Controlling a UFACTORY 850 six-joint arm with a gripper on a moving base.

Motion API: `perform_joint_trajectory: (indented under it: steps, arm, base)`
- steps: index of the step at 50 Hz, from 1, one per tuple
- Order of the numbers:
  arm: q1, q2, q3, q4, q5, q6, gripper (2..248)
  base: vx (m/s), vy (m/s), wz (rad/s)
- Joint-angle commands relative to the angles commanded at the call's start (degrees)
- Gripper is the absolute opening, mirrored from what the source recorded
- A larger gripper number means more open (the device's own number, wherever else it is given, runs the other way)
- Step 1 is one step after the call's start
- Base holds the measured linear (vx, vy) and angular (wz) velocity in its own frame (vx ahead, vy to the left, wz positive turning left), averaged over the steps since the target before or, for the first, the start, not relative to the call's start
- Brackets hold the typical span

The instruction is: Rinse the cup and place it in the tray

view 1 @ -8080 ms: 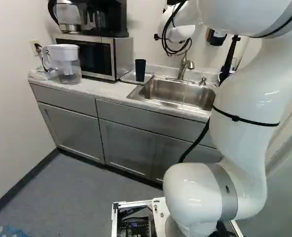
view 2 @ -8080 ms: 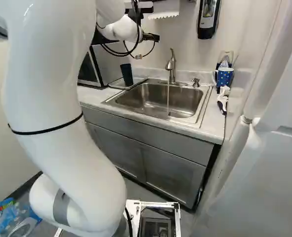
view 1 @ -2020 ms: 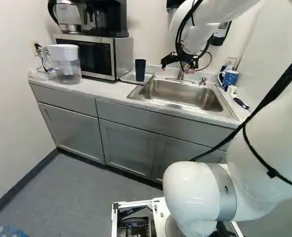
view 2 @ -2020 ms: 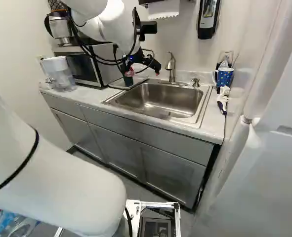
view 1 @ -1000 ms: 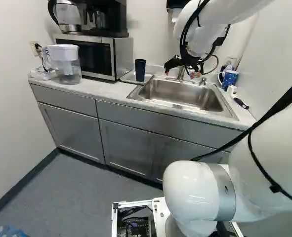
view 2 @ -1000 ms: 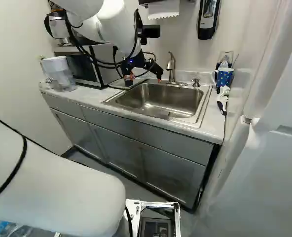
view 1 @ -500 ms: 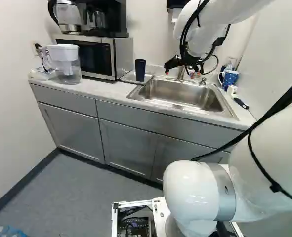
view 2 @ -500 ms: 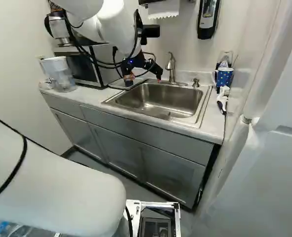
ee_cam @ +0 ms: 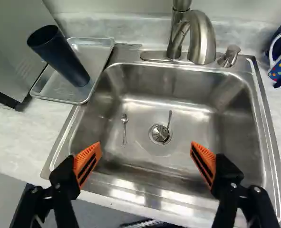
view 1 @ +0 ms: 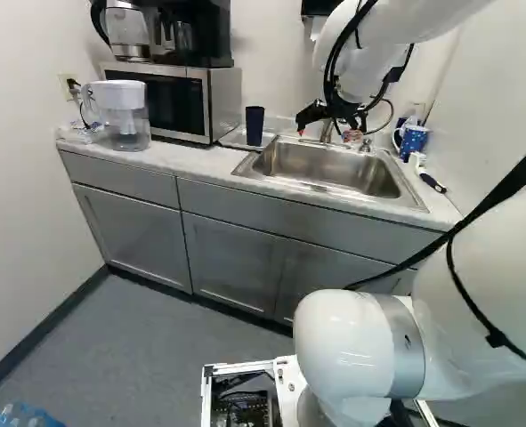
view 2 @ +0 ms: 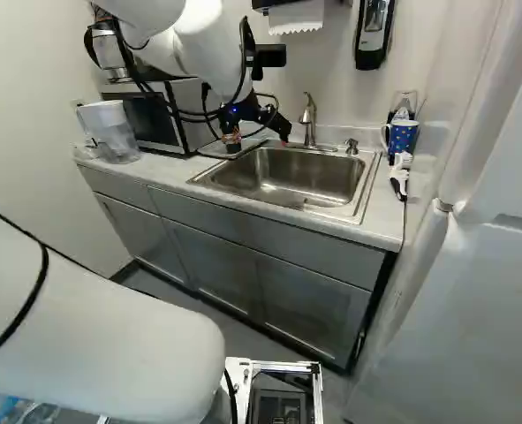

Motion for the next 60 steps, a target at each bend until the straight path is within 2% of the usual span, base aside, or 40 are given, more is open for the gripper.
perform_joint_trajectory:
  steps: [60]
  arm:
    - [0.0,0.0,0.0,0.0,0.0,0.0,247]
  base:
    - [-0.099,0.05,-0.005]
